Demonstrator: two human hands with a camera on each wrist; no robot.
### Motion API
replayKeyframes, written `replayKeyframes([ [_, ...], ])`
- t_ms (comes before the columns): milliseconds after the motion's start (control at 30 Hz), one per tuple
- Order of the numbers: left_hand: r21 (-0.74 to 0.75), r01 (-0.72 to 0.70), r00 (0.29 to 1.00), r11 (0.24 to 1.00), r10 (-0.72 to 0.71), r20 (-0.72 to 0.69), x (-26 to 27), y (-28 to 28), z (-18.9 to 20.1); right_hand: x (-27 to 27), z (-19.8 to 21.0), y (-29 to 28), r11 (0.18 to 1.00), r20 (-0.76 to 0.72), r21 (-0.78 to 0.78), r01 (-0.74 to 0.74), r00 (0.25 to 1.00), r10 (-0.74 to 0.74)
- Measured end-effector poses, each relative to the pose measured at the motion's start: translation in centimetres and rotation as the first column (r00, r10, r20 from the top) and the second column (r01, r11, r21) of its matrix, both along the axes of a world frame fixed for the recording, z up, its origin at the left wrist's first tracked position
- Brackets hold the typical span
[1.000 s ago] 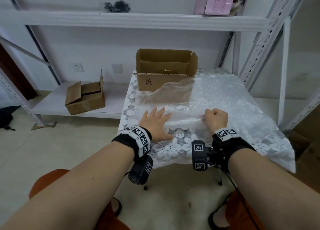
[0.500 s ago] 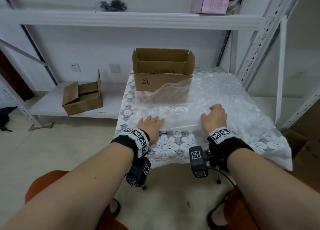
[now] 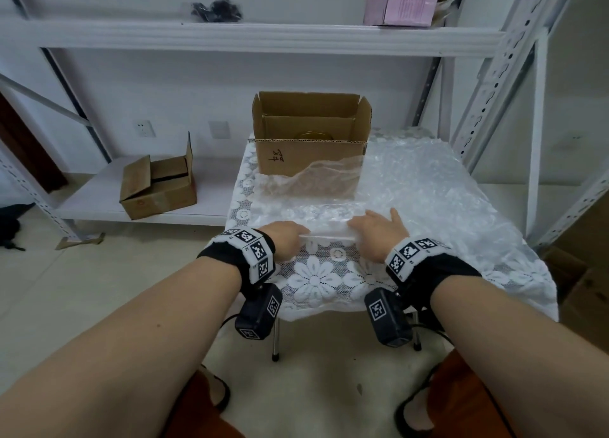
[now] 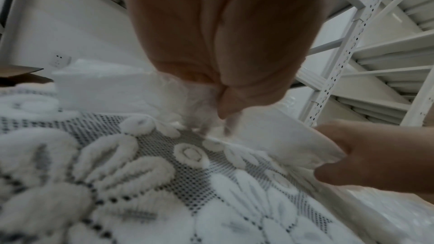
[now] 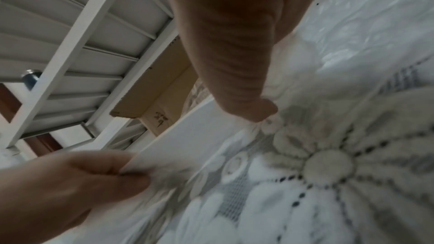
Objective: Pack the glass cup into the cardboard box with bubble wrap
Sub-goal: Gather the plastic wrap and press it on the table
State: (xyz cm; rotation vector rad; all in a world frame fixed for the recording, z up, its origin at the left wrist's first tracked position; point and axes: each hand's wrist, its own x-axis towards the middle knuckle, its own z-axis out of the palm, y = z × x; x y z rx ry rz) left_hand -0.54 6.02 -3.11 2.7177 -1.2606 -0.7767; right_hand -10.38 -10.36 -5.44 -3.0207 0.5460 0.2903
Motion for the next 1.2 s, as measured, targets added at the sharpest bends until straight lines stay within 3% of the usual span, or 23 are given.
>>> replayKeyframes([
  [200,-0.096,-0.088,0.995,0.992,0.083,-0.051,1.0,0.6,-0.4,-0.8,0.7,-2.0,0.995,-0.03,0.049,0.088,0.996,-0.087],
  [300,-0.14,-0.16,0.986,0.977,0.153,-0.061,1.5,1.2,-0.6,-0.9,0.4,-2.5,0.956,0.127,0.213,0.2,0.965,-0.23],
  [400,-0.279,-0.294,0.954,0.914,0.261,-0.149,2.0,1.9,-1.1,-0.7,0.5,-2.4,0.896,0.308,0.363,0.255,0.875,-0.374],
  [467,-0.381,-0.377,0.924,0.844,0.311,-0.224,2.5,2.3,-1.4,-0.6,0.6,-2.5,0.853,0.371,0.454,0.259,0.815,-0.445],
  [567,-0.461,-0.524,0.85,0.716,0.403,-0.339,3.3,2.9,-1.4,-0.5,0.5,-3.1,0.726,0.425,0.65,0.227,0.683,-0.594],
  [700,-0.542,-0.72,0.691,0.433,0.517,-0.505,4.4,4.1,-1.8,-0.7,0.4,-3.5,0.623,0.49,0.773,0.121,0.51,-0.707],
  [800,-0.598,-0.762,0.624,0.247,0.525,-0.579,4.6,4.4,-1.8,-0.8,0.3,-3.0,0.602,0.492,0.797,0.051,0.522,-0.696],
  [867,-0.627,-0.754,0.618,0.195,0.532,-0.578,4.6,4.3,-1.7,-0.7,0.1,-2.6,0.601,0.483,0.798,0.041,0.553,-0.679],
  [967,-0.604,-0.77,0.614,0.203,0.492,-0.617,4.4,4.0,-1.8,-0.3,-0.3,-2.2,0.625,0.49,0.775,0.093,0.537,-0.687],
  [1100,-0.545,-0.738,0.673,0.398,0.489,-0.555,3.5,4.0,-2.0,-0.2,-0.6,-2.3,0.662,0.5,0.728,0.177,0.523,-0.69],
  [1200,-0.542,-0.678,0.734,0.497,0.502,-0.458,3.7,3.9,-3.0,-0.4,-1.0,-2.2,0.723,0.511,0.657,0.214,0.579,-0.636],
])
